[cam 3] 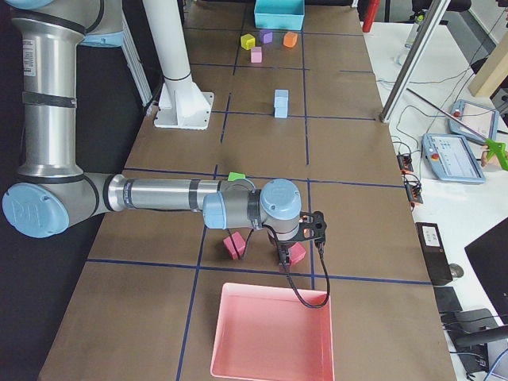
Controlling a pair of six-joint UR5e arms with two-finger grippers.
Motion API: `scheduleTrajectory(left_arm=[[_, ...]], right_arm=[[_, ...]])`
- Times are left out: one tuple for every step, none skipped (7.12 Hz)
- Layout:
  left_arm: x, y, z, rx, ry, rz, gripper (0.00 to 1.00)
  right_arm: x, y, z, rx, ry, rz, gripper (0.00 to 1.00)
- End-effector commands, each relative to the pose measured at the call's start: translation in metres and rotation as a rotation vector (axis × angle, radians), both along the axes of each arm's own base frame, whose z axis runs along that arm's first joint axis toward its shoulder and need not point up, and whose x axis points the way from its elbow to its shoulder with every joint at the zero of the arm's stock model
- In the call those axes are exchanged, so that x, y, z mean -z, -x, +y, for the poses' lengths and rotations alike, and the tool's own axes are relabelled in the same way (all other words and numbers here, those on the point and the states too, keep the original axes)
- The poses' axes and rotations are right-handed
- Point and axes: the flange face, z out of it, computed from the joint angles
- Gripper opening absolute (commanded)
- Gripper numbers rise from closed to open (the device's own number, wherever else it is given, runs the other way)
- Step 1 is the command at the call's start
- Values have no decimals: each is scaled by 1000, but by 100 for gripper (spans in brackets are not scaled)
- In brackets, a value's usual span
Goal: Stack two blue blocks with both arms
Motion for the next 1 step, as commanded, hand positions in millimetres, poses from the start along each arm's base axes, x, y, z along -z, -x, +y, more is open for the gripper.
scheduleTrajectory(left_arm=[[0,0,0,0,1,0,100]], right_arm=[[0,0,0,-1,1,0,100]])
